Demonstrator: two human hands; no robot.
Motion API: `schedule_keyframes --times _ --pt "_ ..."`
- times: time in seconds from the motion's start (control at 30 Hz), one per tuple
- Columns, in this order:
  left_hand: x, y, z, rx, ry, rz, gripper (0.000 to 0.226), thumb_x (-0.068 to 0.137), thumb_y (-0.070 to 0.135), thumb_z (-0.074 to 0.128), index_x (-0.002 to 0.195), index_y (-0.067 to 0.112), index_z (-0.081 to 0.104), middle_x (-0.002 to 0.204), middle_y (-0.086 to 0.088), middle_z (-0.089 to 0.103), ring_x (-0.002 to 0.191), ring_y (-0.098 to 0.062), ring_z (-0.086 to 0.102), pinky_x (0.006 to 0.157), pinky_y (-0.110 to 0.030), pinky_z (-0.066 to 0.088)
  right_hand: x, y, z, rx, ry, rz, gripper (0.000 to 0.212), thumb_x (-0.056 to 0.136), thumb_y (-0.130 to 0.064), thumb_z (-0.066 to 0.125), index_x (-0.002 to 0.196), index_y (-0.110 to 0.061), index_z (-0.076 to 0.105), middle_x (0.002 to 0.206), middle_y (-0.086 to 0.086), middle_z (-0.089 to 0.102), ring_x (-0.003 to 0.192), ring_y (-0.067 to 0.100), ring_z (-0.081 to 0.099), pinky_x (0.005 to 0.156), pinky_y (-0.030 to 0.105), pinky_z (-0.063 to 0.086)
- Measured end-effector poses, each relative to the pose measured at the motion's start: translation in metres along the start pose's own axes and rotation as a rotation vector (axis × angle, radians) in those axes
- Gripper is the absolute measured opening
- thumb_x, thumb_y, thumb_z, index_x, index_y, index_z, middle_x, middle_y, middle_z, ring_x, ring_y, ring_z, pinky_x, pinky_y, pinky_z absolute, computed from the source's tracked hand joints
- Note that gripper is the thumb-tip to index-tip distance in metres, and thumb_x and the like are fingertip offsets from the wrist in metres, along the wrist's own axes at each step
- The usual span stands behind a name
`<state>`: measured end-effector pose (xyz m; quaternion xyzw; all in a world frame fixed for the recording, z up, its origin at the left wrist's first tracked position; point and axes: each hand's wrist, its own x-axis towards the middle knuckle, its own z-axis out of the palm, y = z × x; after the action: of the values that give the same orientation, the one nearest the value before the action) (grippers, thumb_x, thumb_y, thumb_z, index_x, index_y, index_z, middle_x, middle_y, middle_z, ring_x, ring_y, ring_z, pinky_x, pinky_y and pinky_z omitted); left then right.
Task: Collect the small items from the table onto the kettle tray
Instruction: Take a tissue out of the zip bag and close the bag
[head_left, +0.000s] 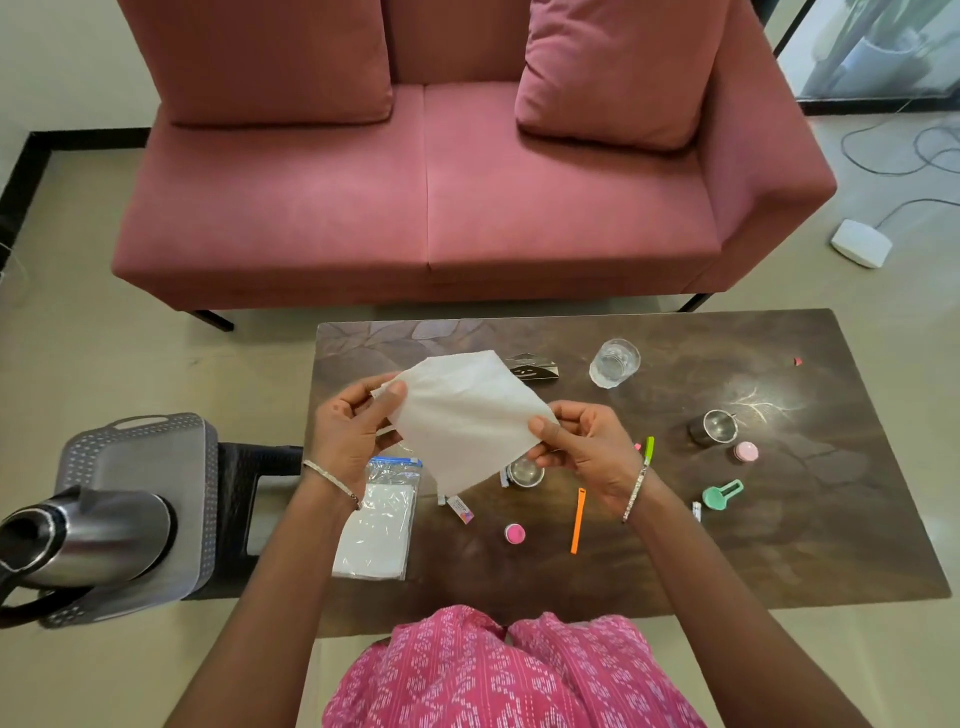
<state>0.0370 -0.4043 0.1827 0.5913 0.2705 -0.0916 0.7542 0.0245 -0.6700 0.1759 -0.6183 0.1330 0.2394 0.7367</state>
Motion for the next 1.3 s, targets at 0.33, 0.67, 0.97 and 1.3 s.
schedule_keyframes --times 0.33,0.67,0.97,1.3 --pt "0.015 -0.001 -0.017 0.157 -0.280 -0.012 0.010 0.086 0.006 0.068 0.091 0.013 0.072 0.089 -0.013 0.073 0.078 -0.021 0.071 0.068 -0.028 0.060 0.006 -0.005 -0.021 0.003 0.018 -0.077 0.016 0.093 0.006 0.055 0.099 0.003 0.070 0.078 0.016 0.071 0.068 0.015 0.070 0.067 0.021 0.059" --pt "0.027 -0.004 -0.016 0.136 -0.285 -0.077 0.024 0.092 -0.008 0.048 0.084 0.001 0.068 0.071 -0.005 0.070 0.070 -0.015 0.070 0.069 -0.028 0.059 0.006 -0.018 -0.021 -0.207 0.040 -0.128 0.024 0.091 0.014 0.051 0.102 0.008 0.071 0.100 0.018 0.073 0.083 0.010 0.067 0.077 0.020 0.056" --pt "0.033 -0.014 0.007 0.163 -0.101 -0.093 0.022 0.074 0.011 0.082 0.073 0.007 0.060 0.069 -0.010 0.067 0.065 -0.020 0.070 0.060 -0.031 0.059 0.005 -0.013 -0.016 -0.129 0.105 -0.115 0.020 0.085 -0.006 0.072 0.100 0.007 0.073 0.095 0.021 0.074 0.086 0.018 0.071 0.076 0.021 0.056" --pt "0.035 -0.022 0.006 0.026 -0.138 -0.253 0.023 0.078 -0.004 0.074 0.095 0.008 0.066 0.074 -0.007 0.074 0.068 -0.020 0.072 0.059 -0.025 0.059 0.011 0.006 -0.019 0.077 0.248 -0.058 0.018 0.084 0.004 0.069 0.102 0.002 0.067 0.084 0.023 0.070 0.074 0.023 0.072 0.074 0.034 0.062"
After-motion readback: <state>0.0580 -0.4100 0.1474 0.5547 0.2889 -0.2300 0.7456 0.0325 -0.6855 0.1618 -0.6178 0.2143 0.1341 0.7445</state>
